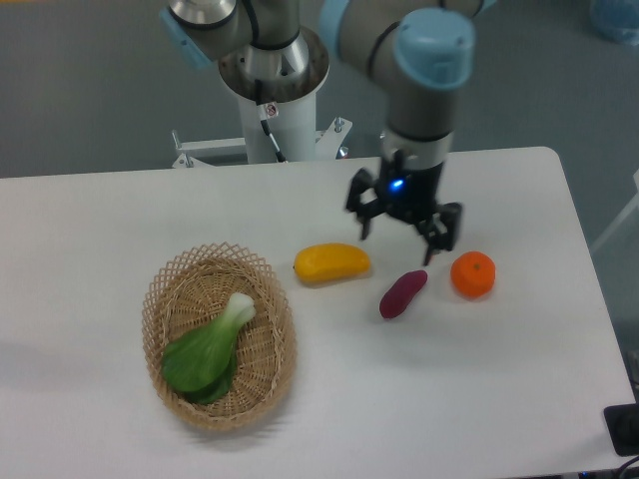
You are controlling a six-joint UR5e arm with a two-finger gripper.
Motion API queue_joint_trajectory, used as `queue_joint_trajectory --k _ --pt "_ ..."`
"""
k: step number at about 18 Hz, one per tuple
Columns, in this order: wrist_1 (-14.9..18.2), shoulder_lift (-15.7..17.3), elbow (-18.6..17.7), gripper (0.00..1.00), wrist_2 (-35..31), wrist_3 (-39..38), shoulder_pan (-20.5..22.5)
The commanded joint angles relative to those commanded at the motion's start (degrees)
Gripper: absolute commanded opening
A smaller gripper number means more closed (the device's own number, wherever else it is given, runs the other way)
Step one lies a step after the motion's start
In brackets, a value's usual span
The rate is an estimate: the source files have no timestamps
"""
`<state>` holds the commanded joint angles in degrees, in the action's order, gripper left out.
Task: Pick up the green vegetable from the basket
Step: 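Move the open gripper over the wicker basket toward the bok choy, then lower the gripper onto the bok choy stem in the basket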
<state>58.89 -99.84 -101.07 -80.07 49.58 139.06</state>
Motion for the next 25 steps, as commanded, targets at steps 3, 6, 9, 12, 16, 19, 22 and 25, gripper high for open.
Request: queue_joint_trajectory --k 3,6,9,12,16,19,22,25 --pt "-2.8 -1.49 -2.64 1.0 -0.35 -2.99 -3.25" --pt "-7.11 -2.72 -5.36 1.0 -1.58 -2.56 -6.95" --pt "-9.75 -5.97 -5.99 1.0 -2.98 -2.99 -10.02" --pt "-10.28 -7.47 -6.07 1.0 -4.75 -2.91 -13.19" --pt "-10.98 -10.02 -6.16 1.0 -6.23 -2.91 -14.86" --pt "-11.43 -11.08 -6.16 1.0 -8.61 -3.08 -16.36" --pt "-11.51 -11.61 -5.98 1.0 -8.7 -3.26 -16.45" --pt "-13.53 -12.66 -6.6 1.0 -9.05 -3.43 -16.71"
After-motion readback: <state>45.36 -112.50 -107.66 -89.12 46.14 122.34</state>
